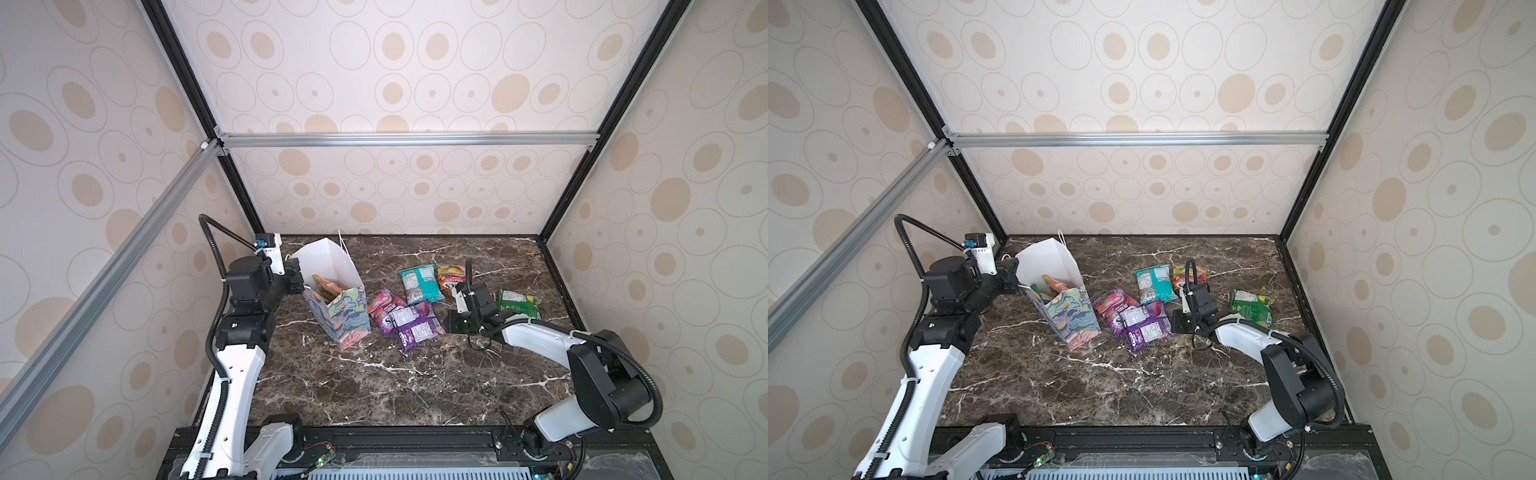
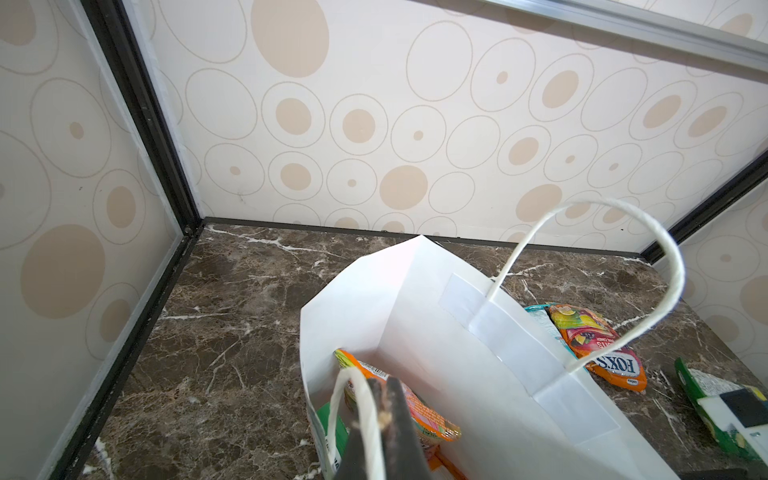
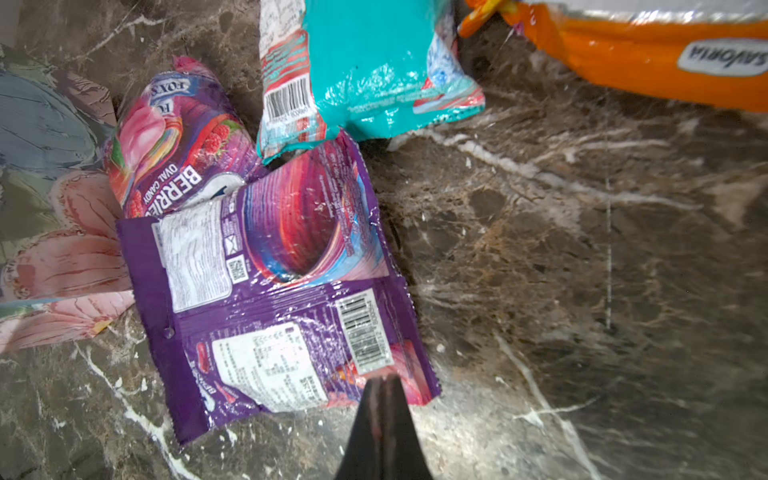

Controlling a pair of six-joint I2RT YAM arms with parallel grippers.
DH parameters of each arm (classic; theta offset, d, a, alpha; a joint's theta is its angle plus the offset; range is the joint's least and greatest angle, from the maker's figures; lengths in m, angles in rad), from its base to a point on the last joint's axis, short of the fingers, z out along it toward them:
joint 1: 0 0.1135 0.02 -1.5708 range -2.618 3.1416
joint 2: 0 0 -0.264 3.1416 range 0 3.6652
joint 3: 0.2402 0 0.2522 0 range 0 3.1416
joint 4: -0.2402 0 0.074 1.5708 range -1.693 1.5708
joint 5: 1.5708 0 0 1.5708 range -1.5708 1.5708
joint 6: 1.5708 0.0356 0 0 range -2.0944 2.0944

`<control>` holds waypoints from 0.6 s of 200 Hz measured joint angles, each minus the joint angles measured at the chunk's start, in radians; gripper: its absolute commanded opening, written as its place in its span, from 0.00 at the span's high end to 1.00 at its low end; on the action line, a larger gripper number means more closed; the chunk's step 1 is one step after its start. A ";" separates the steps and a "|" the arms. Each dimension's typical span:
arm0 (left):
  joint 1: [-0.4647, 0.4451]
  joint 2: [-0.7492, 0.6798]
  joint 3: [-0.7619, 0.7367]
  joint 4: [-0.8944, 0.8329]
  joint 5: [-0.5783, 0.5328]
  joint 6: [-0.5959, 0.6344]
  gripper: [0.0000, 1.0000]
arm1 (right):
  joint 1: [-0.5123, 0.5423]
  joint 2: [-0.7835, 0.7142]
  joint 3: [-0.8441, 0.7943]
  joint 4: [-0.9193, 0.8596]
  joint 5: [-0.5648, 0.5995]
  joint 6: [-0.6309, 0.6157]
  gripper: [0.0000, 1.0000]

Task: Place the snacks into the paper bag
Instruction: 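Move the right gripper over the purple packet and lower toward it, then close the right gripper on the purple packet's edge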

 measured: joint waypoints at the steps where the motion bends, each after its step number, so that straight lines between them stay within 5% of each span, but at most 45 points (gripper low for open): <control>1: 0.000 0.000 0.000 0.000 0.000 0.000 1.00 | 0.001 0.000 0.000 -0.002 0.000 -0.001 1.00; 13: 0.000 0.000 0.000 0.000 0.000 0.000 1.00 | 0.011 -0.004 0.000 -0.016 0.005 -0.009 0.99; 28: 0.000 0.000 0.000 0.000 0.000 0.000 1.00 | 0.021 -0.004 0.000 -0.039 0.018 -0.018 0.65; 39: 0.000 0.000 0.000 0.000 0.000 0.000 1.00 | 0.024 -0.004 0.000 -0.057 0.036 -0.030 0.58; 71: 0.000 0.000 0.000 0.000 0.000 0.000 1.00 | 0.061 -0.004 0.018 -0.116 0.100 -0.074 0.54; 120: 0.000 -0.001 0.000 0.000 -0.004 0.000 1.00 | 0.364 -0.004 0.198 -0.213 0.285 -0.159 0.53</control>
